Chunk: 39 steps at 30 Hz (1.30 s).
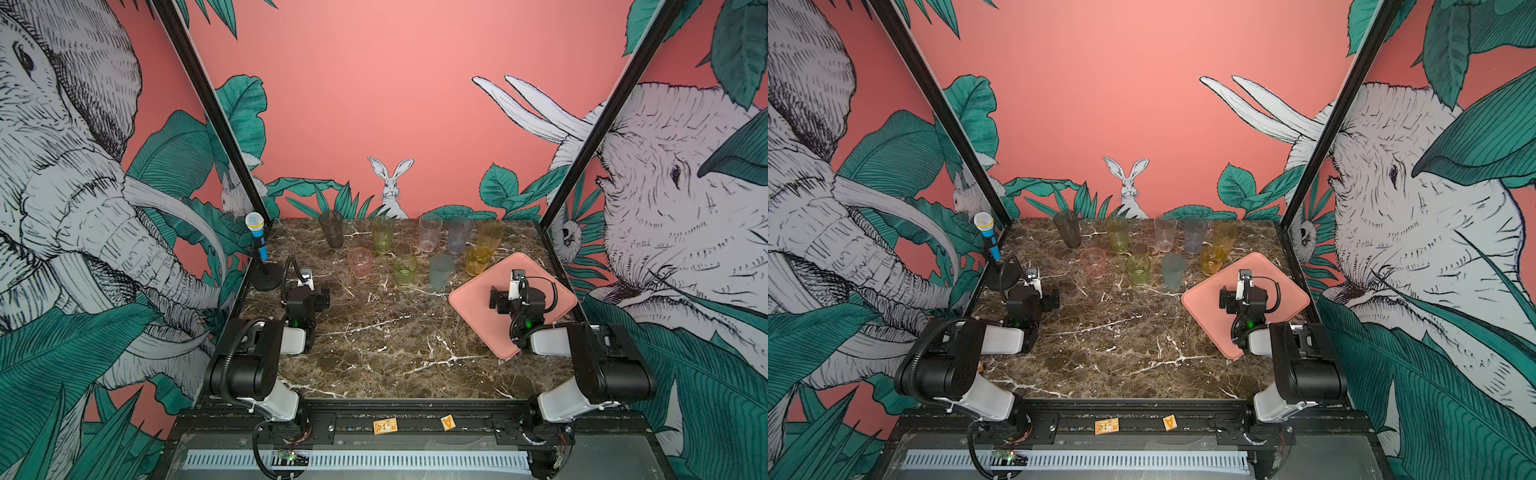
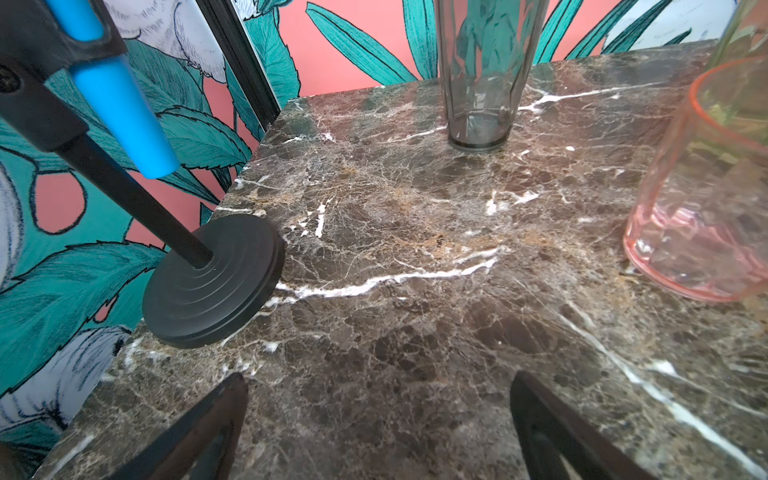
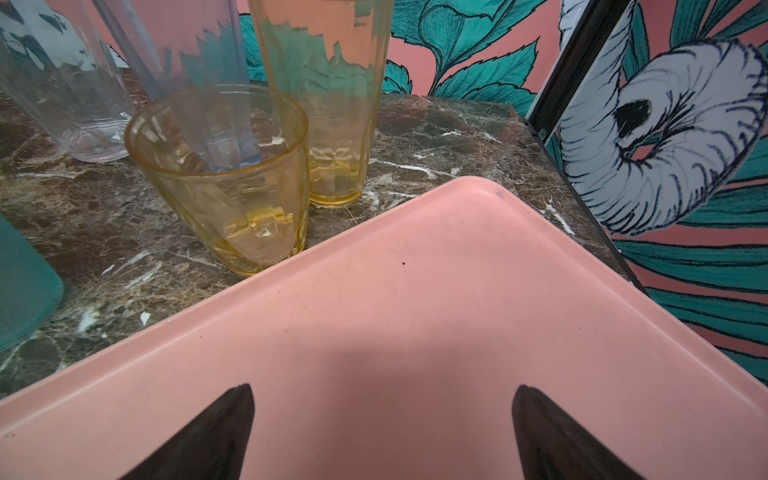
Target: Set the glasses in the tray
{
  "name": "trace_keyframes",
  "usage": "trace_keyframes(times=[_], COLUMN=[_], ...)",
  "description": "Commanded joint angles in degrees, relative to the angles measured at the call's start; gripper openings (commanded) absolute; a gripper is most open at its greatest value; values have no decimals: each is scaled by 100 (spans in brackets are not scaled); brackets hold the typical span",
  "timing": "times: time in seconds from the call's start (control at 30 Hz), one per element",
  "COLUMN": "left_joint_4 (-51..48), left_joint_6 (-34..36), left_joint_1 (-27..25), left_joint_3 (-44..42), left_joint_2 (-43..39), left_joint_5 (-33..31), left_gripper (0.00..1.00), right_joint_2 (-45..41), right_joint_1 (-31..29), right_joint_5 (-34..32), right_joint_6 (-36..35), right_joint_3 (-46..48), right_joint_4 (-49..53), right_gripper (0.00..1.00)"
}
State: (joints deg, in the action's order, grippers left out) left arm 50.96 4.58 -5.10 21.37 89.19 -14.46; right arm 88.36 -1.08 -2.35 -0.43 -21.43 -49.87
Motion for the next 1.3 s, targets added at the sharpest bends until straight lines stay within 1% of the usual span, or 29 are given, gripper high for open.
trace_keyframes(times=[0.0,0.03,0.07,0.1,0.17,0.23,0.33,0.4,0.47,0.57,0.67,0.7,0.73,0.77,0.83,0.9,0.97,1.13,1.27], left_joint_4=[246,393,294,-59,-807,-1253,-2032,-2448,-2907,-4043,-4982,-5303,-5609,-5886,-6782,-7515,-8092,-8402,-8786], left_joint_6=[116,194,245,261,322,341,193,233,237,-150,-584,-792,-980,-1116,-1385,-1653,-1910,-2384,-2862], left_joint_1=[-2,-11,-24,-35,-152,-264,-382,-601,-852,-1221,-1472,-1514,-1513,-1511,-1505,-1502,-1502,-1502,-1513], left_joint_3=[29,5,6,61,188,243,431,587,798,1373,1875,2063,2234,2444,3069,3627,3967,4113,4203], left_joint_2=[-41,-66,-154,-364,-915,-1421,-2153,-2523,-2825,-3182,-3418,-3472,-3509,-3518,-3502,-3457,-3443,-3565,-3360], left_joint_5=[50,113,181,232,140,-16,-98,-221,-344,-601,-606,-470,-196,130,798,1102,1420,2311,2912], left_gripper=[100,100,100,100,100,100,100,100,100,100,100,100,100,100,100,100,100,99,99], right_joint_2=[41,41,36,33,-29,-212,-630,-943,-1290,-1940,-2603,-2850,-3088,-3268,-3655,-3963,-4236,-4662,-4640], right_joint_1=[12,11,11,18,18,43,54,55,53,54,50,52,55,55,55,50,64,64,64], right_joint_5=[47,39,13,-75,-437,-573,-587,-622,-609,-648,-243,-214,-155,-58,46,46,364,1254,2403], right_joint_6=[16,12,24,59,204,278,304,360,495,1118,1450,1727,1973,2121,2433,2733,2725,2835,2972], right_joint_3=[-108,-112,-107,-94,-63,-113,-280,-367,-492,-743,-957,-1048,-1142,-1251,-1521,-1716,-1928,-2284,-2520], right_joint_4=[-183,-183,-191,-203,-214,15,746,1109,1765,2657,3420,3729,4046,4318,5018,5654,6150,7079,7584], right_gripper=[99,99,99,99,99,99,99,99,99,99,99,99,99,99,99,99,99,99,99])
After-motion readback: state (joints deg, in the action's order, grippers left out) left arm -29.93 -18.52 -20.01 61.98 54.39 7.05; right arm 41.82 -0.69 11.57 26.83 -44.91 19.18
